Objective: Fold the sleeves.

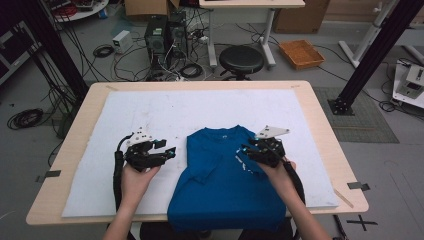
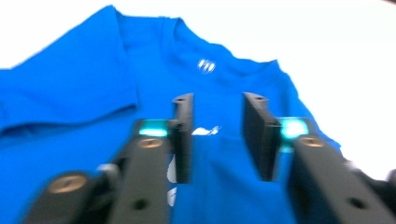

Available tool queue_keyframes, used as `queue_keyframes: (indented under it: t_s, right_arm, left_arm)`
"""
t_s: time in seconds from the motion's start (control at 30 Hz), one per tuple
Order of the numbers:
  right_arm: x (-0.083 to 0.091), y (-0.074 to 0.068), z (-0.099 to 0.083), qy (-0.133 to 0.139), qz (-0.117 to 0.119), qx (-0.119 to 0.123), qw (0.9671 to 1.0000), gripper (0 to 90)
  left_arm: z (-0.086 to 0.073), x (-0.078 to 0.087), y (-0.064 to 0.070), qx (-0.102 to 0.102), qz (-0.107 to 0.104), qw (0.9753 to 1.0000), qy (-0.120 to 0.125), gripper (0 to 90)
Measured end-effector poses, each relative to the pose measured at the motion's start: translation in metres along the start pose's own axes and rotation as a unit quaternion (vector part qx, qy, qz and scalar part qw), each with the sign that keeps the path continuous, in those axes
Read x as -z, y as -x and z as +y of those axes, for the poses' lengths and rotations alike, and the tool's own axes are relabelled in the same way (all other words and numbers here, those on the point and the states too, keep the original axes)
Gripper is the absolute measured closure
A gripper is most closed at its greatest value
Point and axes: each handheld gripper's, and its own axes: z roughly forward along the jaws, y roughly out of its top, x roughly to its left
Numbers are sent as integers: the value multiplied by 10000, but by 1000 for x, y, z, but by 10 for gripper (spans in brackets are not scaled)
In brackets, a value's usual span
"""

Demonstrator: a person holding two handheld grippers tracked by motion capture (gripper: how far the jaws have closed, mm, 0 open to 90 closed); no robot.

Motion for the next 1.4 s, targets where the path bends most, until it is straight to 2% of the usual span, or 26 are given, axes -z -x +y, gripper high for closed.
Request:
queue_keyframes:
  t_s: [0.07, 0.1, 0.17, 0.2, 0.23, 0.27, 0.3, 0.33, 0.4, 0.53, 0.63, 0.77, 0.93, 1.03, 1.1, 1.17, 1.2, 1.23, 1.27, 1.33, 1.4]
  right_arm:
    - [6, 4, 0, 91, -30, -72, 9999, 560]
    - [18, 13, -2, 310, -111, -169, 9993, 492]
    - [30, 23, -5, 470, -174, -318, 9982, 465]
    - [30, 23, -5, 470, -174, -318, 9982, 465]
    - [40, 34, -8, 574, -228, -433, 9971, 439]
    - [40, 34, -8, 574, -228, -433, 9971, 439]
    - [49, 45, -10, 674, -311, -568, 9956, 397]
    - [49, 45, -10, 674, -311, -568, 9956, 397]
    - [56, 54, -13, 750, -386, -667, 9942, 382]
    - [69, 69, -20, 882, -573, -898, 9904, 368]
    - [71, 72, -22, 904, -617, -935, 9896, 367]
    - [74, 76, -24, 937, -684, -1004, 9882, 370]
    - [76, 76, -24, 966, -715, -1027, 9874, 373]
    - [76, 77, -25, 957, -722, -1011, 9876, 374]
    - [76, 78, -26, 948, -729, -1041, 9874, 375]
    - [77, 79, -26, 942, -744, -1064, 9870, 375]
    - [77, 79, -27, 961, -768, -1072, 9866, 375]
    - [77, 79, -27, 961, -768, -1072, 9866, 375]
    - [78, 80, -27, 958, -764, -1076, 9866, 375]
    - [79, 80, -27, 970, -781, -1085, 9863, 377]
    - [79, 81, -28, 972, -799, -1086, 9861, 378]
  left_arm:
    - [0, 0, 0, -13, 23, 10000, 35, 460]
    - [1, 1, 0, -30, 32, 10000, 60, 446]
    - [1, 3, 0, -44, 73, 9998, 155, 434]
    - [1, 3, 0, -44, 73, 9998, 155, 427]
    - [1, 4, -1, -52, 96, 9998, 179, 423]
    - [1, 5, -2, -39, 122, 9997, 220, 423]
    - [1, 5, -2, -33, 161, 9996, 239, 397]
    - [1, 6, -3, -27, 193, 9995, 249, 397]
    - [1, 7, -4, -33, 244, 9993, 268, 396]
    - [1, 8, -5, -1, 252, 9994, 257, 388]
    - [0, 6, -4, 4, 245, 9995, 210, 388]
    - [-2, 3, 0, 15, 155, 9999, 29, 410]
    - [-5, -8, 11, -4, -115, 9997, -237, 478]
    - [-5, -20, 22, 53, -344, 9982, -494, 498]
    - [-6, -29, 31, 55, -462, 9962, -739, 507]
    - [-9, -38, 38, 17, -483, 9931, -1071, 512]
    - [-10, -42, 40, -3, -476, 9916, -1201, 588]
    - [-12, -44, 42, -56, -432, 9899, -1347, 588]
    - [-13, -46, 43, -85, -363, 9893, -1408, 628]
    - [-15, -44, 40, -15, -335, 9900, -1367, 742]
    - [-16, -39, 36, 143, -277, 9911, -1294, 801]
